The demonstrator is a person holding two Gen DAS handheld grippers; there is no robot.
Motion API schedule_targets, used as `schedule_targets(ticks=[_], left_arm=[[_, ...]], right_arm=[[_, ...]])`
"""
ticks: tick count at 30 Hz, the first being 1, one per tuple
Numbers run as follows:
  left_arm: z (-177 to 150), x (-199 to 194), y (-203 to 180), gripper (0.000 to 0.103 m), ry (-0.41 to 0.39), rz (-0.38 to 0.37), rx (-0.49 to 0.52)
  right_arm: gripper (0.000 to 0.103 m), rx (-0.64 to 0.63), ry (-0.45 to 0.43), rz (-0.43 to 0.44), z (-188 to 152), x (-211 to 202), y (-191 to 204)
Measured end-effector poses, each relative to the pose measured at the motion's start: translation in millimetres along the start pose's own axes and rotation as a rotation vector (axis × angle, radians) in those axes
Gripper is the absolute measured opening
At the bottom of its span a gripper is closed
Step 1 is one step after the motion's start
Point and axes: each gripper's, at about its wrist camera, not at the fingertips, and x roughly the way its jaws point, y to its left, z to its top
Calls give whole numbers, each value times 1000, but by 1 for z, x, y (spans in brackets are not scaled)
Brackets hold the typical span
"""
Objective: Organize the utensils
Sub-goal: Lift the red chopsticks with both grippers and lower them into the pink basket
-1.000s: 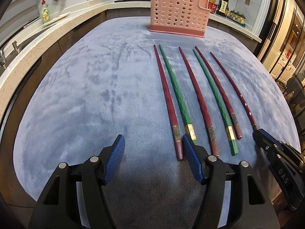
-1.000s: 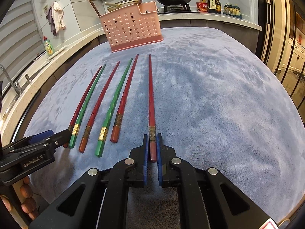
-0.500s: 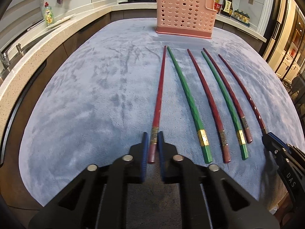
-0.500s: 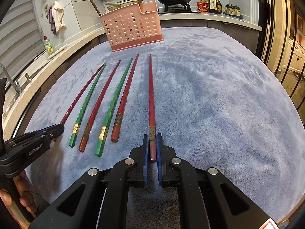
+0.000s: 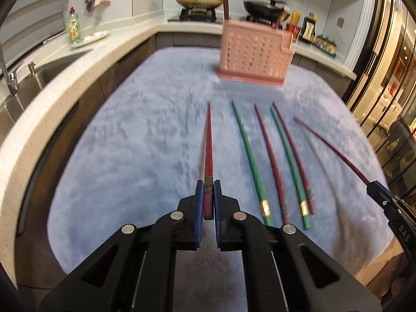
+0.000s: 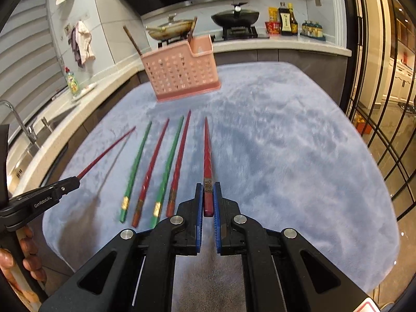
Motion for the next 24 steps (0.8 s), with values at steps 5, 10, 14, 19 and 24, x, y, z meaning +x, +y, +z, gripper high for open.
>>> schedule_targets(ticks=[5,10,14,19,24], left_arm=[[30,-27,4,7,-68,-17,-25],[65,-44,5,7,-117,-31,-32],[95,-50,3,7,-151,-41,-30],[136,-53,-3,7,-197,-54,-27],[172,-56,-8,7,-234,-70,-25]], right_arm=[[7,-4,-81,10,39,-24,0],[7,8,-151,38,77,-39,-1],[7,22,-193,49,107,-42,-4],[7,36,-238,67,145,-41,-4],[7,34,-283,96,179,-42,2]])
